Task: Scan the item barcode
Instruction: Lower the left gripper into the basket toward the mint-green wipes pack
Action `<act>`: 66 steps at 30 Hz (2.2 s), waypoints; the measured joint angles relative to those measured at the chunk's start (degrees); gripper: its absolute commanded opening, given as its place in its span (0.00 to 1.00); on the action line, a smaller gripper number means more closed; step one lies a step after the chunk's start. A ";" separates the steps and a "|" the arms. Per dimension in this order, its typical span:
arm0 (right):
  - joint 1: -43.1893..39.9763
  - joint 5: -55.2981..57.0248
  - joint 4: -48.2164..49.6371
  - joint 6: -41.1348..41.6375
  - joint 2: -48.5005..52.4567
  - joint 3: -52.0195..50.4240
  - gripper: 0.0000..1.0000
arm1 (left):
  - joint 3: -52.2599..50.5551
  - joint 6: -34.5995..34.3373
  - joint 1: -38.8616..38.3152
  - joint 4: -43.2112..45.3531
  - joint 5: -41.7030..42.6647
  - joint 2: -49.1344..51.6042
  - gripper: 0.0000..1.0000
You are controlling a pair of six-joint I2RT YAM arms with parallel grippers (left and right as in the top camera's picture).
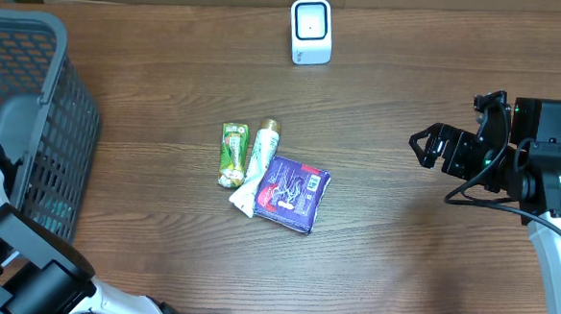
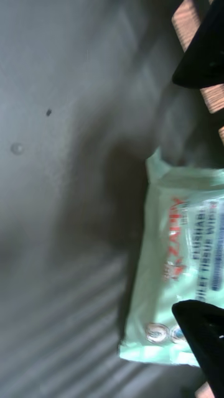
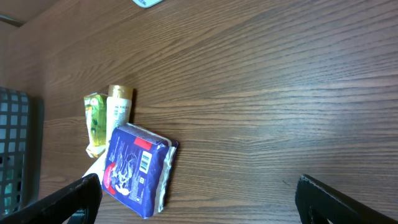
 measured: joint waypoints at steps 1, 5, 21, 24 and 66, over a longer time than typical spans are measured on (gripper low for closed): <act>0.02 -0.02 -0.02 0.02 0.00 0.00 1.00 | -0.96 0.17 0.00 0.83 0.00 0.00 1.00; 0.00 -0.04 0.02 0.02 0.00 0.00 1.00 | -4.24 0.92 0.00 3.78 -0.66 0.00 1.00; 0.02 -0.02 -0.02 0.02 0.00 0.00 1.00 | -11.69 3.39 -0.07 14.05 -6.58 -1.38 0.04; 0.02 0.00 0.00 0.00 0.00 0.00 1.00 | -11.93 3.43 -0.15 14.27 -6.43 -1.49 0.04; 0.02 0.00 0.02 0.00 0.00 0.00 1.00 | 5.38 18.84 -0.13 4.20 -6.51 0.26 0.92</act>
